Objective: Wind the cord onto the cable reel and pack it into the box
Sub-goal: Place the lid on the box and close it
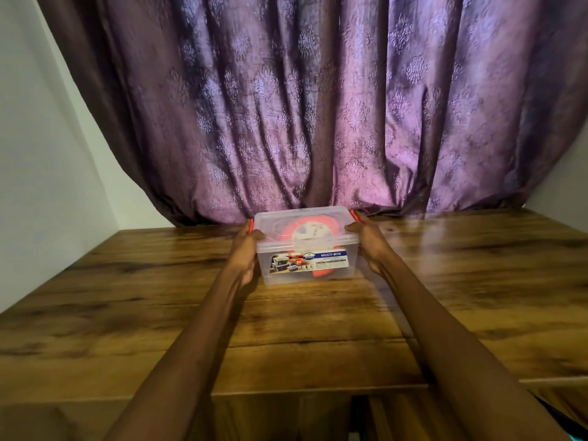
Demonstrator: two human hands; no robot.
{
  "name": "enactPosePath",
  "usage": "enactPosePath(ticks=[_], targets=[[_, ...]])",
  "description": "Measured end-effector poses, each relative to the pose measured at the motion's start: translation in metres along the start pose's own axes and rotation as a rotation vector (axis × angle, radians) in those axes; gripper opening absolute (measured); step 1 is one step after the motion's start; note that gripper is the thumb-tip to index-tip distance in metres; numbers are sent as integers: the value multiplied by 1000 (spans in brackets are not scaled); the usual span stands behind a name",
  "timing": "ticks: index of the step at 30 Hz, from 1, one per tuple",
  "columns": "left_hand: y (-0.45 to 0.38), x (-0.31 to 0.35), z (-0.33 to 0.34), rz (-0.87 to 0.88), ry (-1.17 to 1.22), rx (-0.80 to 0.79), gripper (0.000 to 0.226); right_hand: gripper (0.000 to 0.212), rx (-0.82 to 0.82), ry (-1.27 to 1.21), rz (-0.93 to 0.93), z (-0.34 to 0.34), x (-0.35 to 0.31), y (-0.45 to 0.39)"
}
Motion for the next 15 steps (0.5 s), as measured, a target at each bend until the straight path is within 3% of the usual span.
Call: enactPosePath(ticks=[6, 8, 11, 13, 15], targets=[[-7, -1, -1, 48, -116, 10, 40, 43, 39, 192, -23, -1, -2, -8], [-10, -4, -3, 119, -203, 67, 39, 35, 169, 449, -179, -6, 0, -9], [1, -8, -7, 436, -489, 176, 48, 41, 409, 980, -639, -7, 6, 5], [17, -15, -11, 682, -738, 115, 51, 51, 359, 1129, -822, 1, 15, 17], [28, -18, -21, 835, -1002, 84, 47, 60, 245, 1230, -868, 6, 28, 19]])
Point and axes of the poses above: each hand's wrist, its own y-axis away from the middle knuckle, its own z-axis out of the palm, x = y × z, the point moved 3 cm from there along -y, towards the middle knuckle, and after that the axes turned 6 degrees about x, right-handed, at the moved point
